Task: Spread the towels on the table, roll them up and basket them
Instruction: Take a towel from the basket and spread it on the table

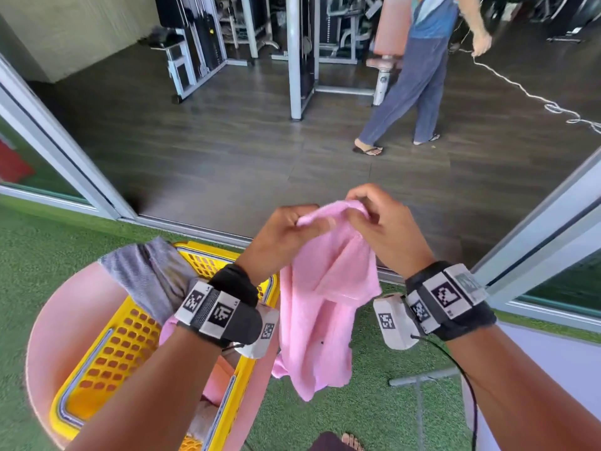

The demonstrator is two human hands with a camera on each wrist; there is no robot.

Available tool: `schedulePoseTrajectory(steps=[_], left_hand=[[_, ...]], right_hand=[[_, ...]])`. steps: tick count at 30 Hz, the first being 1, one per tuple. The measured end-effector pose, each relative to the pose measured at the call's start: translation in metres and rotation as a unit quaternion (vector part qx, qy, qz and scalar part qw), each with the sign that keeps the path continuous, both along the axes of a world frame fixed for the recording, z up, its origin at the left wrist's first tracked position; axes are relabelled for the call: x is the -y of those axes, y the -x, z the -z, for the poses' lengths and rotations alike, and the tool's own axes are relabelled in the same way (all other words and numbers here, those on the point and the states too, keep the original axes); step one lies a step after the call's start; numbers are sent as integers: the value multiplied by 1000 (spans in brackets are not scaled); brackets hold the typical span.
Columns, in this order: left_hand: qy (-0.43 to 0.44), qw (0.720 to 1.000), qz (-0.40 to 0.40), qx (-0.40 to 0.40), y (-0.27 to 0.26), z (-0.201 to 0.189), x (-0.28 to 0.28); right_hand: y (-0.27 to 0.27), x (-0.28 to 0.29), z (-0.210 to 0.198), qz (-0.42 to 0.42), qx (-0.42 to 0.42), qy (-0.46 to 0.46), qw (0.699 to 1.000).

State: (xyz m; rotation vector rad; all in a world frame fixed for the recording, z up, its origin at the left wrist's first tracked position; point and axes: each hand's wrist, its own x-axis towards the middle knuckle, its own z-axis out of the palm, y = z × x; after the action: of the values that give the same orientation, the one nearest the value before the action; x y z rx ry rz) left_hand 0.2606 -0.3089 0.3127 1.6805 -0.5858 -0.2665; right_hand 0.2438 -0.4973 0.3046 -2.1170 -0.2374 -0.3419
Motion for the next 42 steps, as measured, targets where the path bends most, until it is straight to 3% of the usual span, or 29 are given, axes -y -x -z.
schedulePoseTrajectory(steps=[4, 9, 13, 15, 19, 23, 25, 27, 30, 33, 36, 38, 40, 42], left_hand=[[48, 998, -40, -24, -8, -4, -5], [-55, 998, 14, 11, 0, 1, 2], [57, 997, -6, -52, -4, -4, 4], [58, 996, -37, -59, -5, -5, 4], [-20, 999, -32, 12, -3, -4, 4], [53, 996, -75, -21, -4, -5, 3], [84, 988, -123, -33, -9, -3, 3], [53, 987, -151, -12, -12, -3, 4], [28, 988, -151, 3, -13, -6, 8], [20, 996, -92, 2, -8, -8, 4], [-68, 997, 24, 7, 3, -11, -3], [-12, 1000, 17, -24, 1, -10, -7], [108, 990, -23, -84, -6, -11, -13], [156, 978, -35, -132, -11, -10, -20]], right_hand=[[1, -1, 12, 16, -14, 29, 999], [-4, 4, 0, 21, 39, 1, 999], [-6, -2, 8, -13, -23, 61, 998], [-5, 0, 12, 2, -41, 88, 995], [-6, 7, -2, 23, 5, 5, 1000], [-6, 10, 2, 1, -54, 31, 998], [2, 9, 7, -16, -95, -34, 995], [8, 5, 11, -43, -122, -97, 987], [10, -3, 17, -88, -108, -69, 988], [7, 2, 10, -42, -71, -92, 992], [1, 3, -6, -44, -49, -112, 992], [-2, 0, -12, -63, -52, -104, 991], [-4, 3, -10, -79, -104, -87, 988], [-2, 8, -6, -111, -150, -45, 981]])
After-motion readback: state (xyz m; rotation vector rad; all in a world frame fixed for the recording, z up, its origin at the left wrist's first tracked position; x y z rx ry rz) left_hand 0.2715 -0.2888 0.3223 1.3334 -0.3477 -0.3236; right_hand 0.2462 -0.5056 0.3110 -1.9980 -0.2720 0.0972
